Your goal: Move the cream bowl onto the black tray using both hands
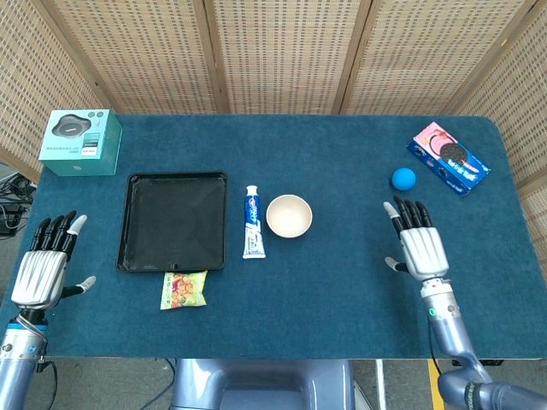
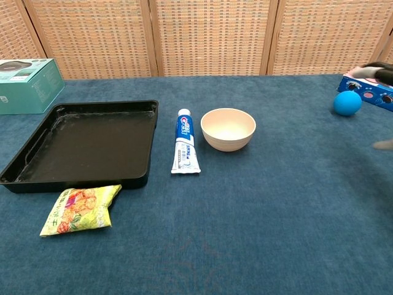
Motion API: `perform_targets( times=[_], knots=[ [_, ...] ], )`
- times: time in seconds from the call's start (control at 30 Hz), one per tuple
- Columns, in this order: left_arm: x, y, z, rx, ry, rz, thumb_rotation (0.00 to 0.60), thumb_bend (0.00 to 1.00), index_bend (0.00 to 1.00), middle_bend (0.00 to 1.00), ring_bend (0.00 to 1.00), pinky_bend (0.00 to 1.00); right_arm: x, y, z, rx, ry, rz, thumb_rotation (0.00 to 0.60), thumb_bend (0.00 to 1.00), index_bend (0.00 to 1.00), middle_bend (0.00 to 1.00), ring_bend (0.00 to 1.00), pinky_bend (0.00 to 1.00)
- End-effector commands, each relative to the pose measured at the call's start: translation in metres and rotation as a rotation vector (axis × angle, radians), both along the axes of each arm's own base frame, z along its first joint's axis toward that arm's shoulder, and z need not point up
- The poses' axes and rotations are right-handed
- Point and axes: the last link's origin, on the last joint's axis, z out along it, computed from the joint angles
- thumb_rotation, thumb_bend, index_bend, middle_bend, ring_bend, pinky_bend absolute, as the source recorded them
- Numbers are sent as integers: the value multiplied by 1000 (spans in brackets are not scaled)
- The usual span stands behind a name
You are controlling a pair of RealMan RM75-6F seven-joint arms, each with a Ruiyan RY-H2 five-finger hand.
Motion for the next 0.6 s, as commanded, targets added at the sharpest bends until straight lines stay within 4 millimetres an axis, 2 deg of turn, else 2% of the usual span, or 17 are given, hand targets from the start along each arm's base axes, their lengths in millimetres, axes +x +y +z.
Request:
perform_targets(
  times=[0.03, 0.27, 0.4, 0.6],
  knots=[
    [1, -1, -1, 3, 1, -11, 600, 48, 0, 0, 0, 0, -23, 30, 18, -32, 3, -25, 600, 150, 0, 0, 0, 0],
    [2, 0, -8, -19, -3, -15, 600, 48, 0, 0, 0, 0, -45, 54, 38, -82, 9, -45, 600, 147, 0, 0, 0, 0],
    [6, 4, -13, -50, -9, -26, 600, 49, 0, 0, 0, 0, -51, 58, 45, -99, -15, -44, 600, 148, 0, 0, 0, 0],
    [27, 28, -14, -60, 27, -108, 600, 66, 26, 0, 0, 0, -54, 56, 55, -123, -41, -30, 600, 156, 0, 0, 0, 0]
  ],
)
